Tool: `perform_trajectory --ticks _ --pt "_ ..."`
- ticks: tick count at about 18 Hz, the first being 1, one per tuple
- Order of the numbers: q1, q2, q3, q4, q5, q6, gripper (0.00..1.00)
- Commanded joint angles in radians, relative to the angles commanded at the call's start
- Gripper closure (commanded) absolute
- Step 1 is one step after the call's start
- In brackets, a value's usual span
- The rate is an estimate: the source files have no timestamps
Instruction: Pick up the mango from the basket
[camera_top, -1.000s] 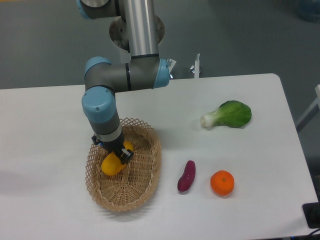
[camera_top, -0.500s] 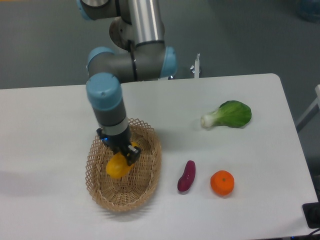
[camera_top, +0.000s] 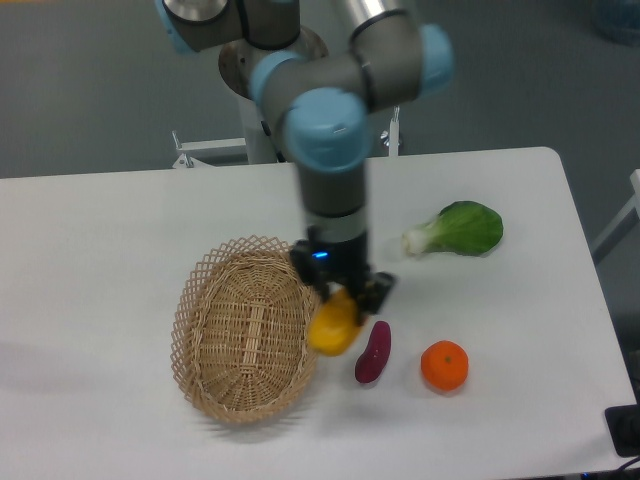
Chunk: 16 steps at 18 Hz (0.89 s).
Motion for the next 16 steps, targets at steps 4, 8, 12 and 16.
perform_trajectory --ticks 4,8,12,16 --pt "0.114 0.001 0.005 -0.038 -0.003 0.167 0.50" --pt "0.210 0.003 0.011 -0.068 -0.011 0.321 0.50" --pt "0.261 -0.009 0.011 -0.064 -0.009 0.413 0.50" --pt "0.267 -0.018 0.002 -0.058 0.001 0.431 0.50"
